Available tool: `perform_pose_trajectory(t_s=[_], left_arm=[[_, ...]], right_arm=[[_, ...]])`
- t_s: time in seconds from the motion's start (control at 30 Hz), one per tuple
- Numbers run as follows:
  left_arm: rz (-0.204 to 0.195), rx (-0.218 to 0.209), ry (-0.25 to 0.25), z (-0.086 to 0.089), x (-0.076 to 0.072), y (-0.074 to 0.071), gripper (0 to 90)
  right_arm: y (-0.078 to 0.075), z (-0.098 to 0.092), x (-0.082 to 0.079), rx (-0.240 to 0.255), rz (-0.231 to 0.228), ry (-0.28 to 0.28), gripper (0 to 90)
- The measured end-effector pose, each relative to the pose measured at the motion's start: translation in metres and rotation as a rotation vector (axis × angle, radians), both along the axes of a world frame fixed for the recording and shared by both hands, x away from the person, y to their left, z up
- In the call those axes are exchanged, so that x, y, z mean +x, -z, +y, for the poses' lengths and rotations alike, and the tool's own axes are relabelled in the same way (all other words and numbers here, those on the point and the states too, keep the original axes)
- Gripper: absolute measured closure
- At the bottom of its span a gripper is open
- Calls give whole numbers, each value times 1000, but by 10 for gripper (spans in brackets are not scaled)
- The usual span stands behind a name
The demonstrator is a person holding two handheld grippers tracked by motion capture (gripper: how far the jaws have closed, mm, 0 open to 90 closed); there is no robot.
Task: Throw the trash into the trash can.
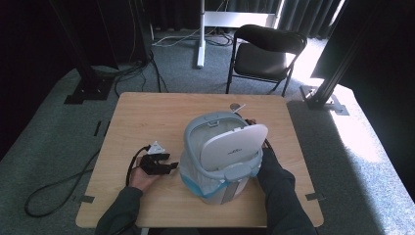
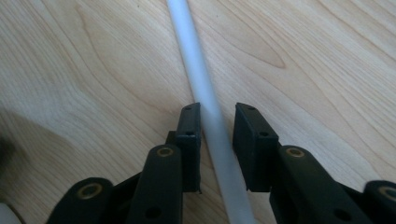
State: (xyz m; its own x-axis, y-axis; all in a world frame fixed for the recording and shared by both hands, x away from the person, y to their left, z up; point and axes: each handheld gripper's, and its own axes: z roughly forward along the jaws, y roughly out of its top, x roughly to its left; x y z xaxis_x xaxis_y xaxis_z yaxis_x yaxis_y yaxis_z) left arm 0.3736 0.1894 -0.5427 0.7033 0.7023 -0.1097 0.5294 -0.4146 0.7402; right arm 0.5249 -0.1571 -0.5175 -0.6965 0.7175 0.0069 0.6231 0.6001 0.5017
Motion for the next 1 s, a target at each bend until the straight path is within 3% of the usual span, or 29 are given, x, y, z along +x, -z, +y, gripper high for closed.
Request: perform_pose_trajectory(t_s=[0.23, 0.7, 0.87, 1.0], left_arm=[[0, -1, 0, 0, 0, 0, 409], [0, -1, 0, 0, 0, 0, 409], [0, -1, 0, 0, 0, 0, 409], [0, -1, 0, 0, 0, 0, 409]], right_arm=[[-1, -3, -1, -22, 0, -1, 782], [-2, -6, -3, -35, 7, 3, 794], [0, -13, -5, 11, 2, 21, 795], [-1, -21, -6, 20, 0, 34, 795]])
